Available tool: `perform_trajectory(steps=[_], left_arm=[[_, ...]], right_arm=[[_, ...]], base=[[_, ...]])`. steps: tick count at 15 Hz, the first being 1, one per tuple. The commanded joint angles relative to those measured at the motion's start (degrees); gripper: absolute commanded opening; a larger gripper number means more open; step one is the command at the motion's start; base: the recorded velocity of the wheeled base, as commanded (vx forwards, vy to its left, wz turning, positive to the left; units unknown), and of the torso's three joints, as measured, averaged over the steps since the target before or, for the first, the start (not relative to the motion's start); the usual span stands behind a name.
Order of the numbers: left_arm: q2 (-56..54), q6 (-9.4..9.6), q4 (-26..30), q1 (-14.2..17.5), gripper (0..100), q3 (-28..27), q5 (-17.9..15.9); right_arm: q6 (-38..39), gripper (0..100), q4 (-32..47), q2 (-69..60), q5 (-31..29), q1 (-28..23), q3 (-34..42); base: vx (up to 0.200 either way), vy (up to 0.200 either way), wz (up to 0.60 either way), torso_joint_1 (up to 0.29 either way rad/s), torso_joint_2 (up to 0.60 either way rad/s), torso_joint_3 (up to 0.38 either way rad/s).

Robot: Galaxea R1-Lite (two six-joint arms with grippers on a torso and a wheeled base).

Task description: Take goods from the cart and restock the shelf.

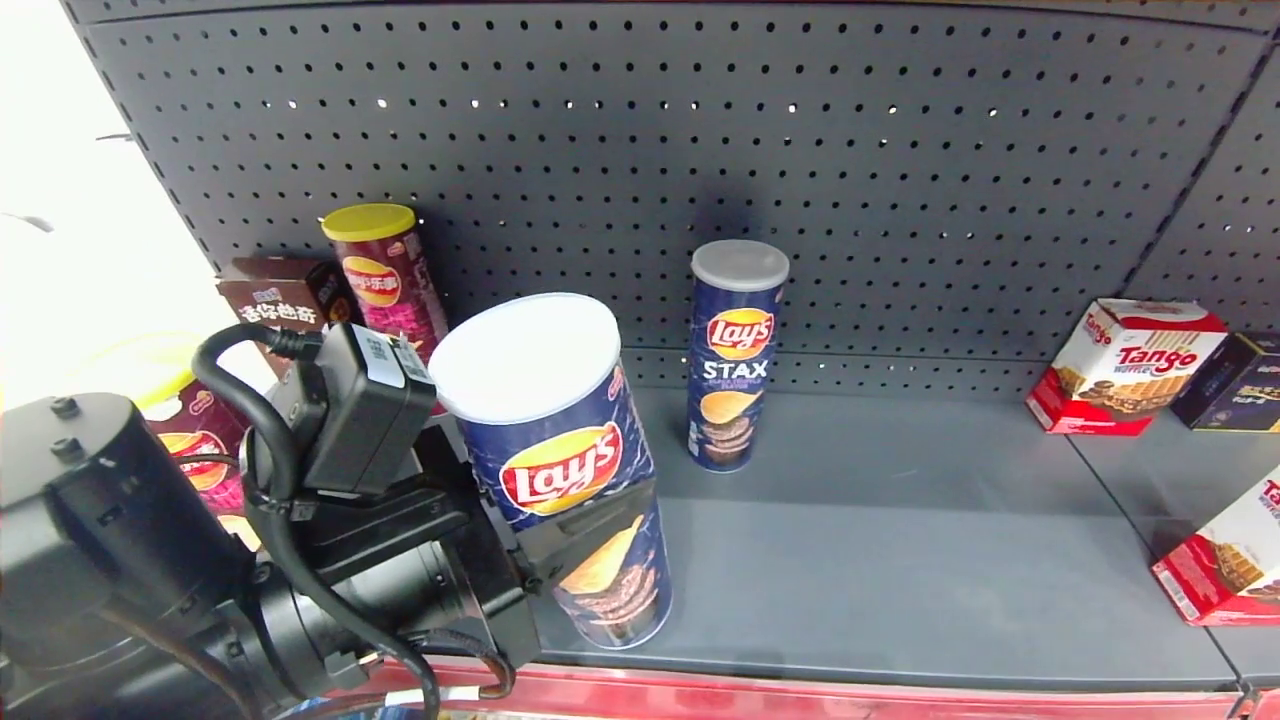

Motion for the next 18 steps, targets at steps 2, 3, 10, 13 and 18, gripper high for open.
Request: perform_trajectory(steps=[2, 3, 10, 13, 18], left_arm=[[0.4, -0.53, -0.04, 0.34, 0, 0.41, -0.69], [0.4, -1.15, -0.04, 0.42, 0, 0.06, -1.66], [0.57, -1.32, -0.04, 1.48, 0, 0.68, -2.45], [0.57, -1.32, -0.04, 1.48, 0, 0.68, -2.27], [0.4, -1.41, 0.14, 1.48, 0, 0.15, -2.18]], right_arm=[[-1.6, 100, -1.2, 15.16, 10.25, 3.37, -7.68], [-2.83, 100, -3.48, 16.57, 12.71, 6.01, -6.97], [-6.52, 100, -7.7, 38.19, 11.04, 8.21, -18.93], [-4.59, 100, -12.71, 47.86, 11.13, 14.88, -22.62], [-4.06, 100, -25.45, 61.66, 11.48, 15.68, -27.01]], base=[[0.0, 0.0, 0.0, 0.0, 0.0, 0.0], [0.0, 0.0, 0.0, 0.0, 0.0, 0.0], [0.0, 0.0, 0.0, 0.0, 0.0, 0.0], [0.0, 0.0, 0.0, 0.0, 0.0, 0.0], [0.0, 0.0, 0.0, 0.0, 0.0, 0.0]])
